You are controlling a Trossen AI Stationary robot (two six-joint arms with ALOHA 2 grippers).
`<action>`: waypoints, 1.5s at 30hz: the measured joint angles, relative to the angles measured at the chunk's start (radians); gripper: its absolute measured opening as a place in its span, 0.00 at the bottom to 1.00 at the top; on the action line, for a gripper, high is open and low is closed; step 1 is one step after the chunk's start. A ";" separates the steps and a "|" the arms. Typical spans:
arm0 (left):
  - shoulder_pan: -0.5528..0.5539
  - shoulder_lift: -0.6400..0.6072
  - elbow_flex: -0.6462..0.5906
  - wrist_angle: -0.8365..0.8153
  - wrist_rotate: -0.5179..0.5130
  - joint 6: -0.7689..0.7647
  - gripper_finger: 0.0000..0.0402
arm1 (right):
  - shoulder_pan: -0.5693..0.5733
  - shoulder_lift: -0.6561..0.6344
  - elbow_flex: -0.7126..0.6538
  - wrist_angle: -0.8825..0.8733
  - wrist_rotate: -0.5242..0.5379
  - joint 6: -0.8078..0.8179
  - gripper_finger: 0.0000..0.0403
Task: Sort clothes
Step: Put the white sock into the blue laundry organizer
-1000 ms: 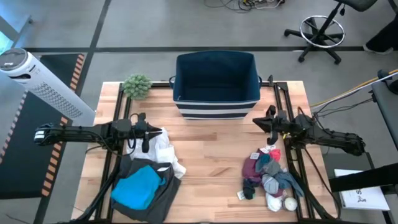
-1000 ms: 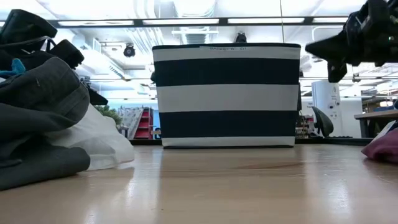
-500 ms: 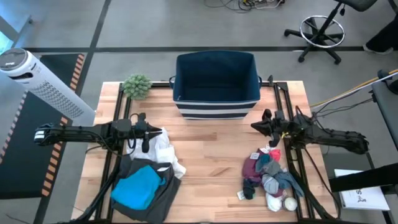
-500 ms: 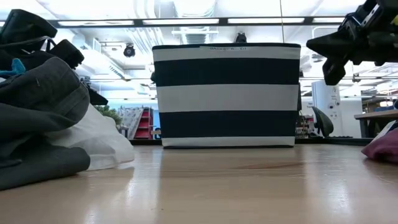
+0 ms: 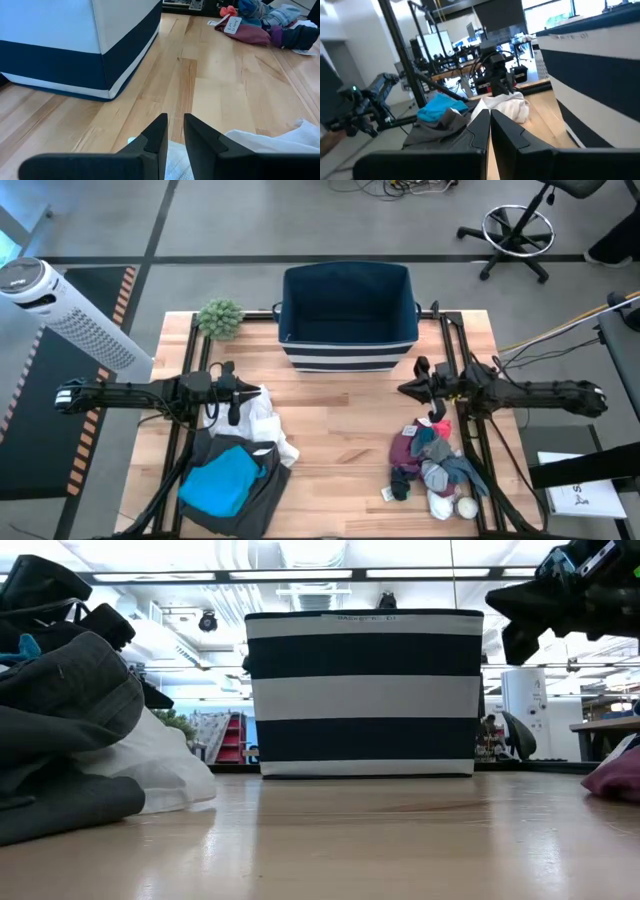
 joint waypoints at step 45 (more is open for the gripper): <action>0.000 0.000 0.000 0.016 -0.029 0.020 0.12 | 0.666 0.858 0.741 -0.851 -0.094 0.475 0.00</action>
